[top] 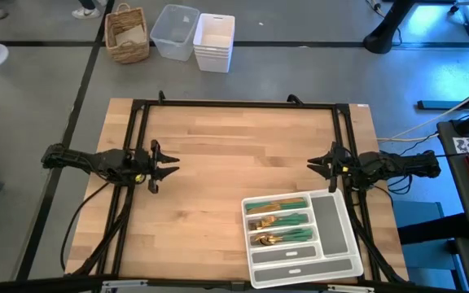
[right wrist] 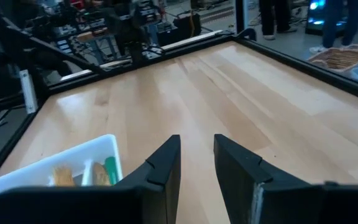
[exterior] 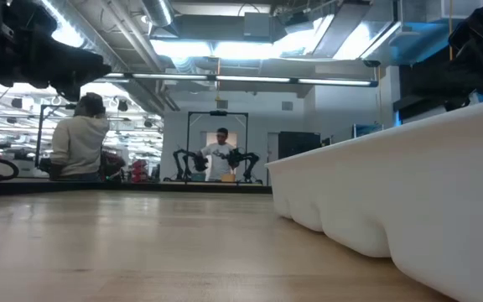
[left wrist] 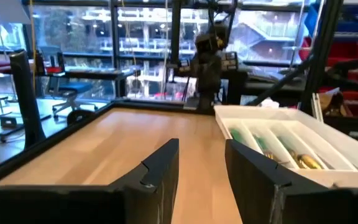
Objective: Sort silverware
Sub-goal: Return to Home Position
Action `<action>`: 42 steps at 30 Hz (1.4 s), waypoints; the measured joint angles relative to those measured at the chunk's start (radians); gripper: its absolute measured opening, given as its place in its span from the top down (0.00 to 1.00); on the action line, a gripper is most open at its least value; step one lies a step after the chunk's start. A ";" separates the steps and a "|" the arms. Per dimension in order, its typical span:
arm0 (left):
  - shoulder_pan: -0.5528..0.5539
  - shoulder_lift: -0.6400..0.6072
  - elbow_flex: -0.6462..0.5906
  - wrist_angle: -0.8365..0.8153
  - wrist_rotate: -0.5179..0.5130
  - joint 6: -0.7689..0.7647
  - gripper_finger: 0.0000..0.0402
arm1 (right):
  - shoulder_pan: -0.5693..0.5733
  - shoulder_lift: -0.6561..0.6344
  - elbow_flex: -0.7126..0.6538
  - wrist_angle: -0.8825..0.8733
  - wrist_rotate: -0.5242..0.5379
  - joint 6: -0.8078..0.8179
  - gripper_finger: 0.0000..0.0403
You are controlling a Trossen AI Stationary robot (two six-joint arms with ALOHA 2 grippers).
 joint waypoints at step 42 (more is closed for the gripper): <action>0.000 0.009 0.000 -0.006 0.000 0.000 0.69 | 0.000 0.000 0.000 -0.033 0.114 0.019 0.76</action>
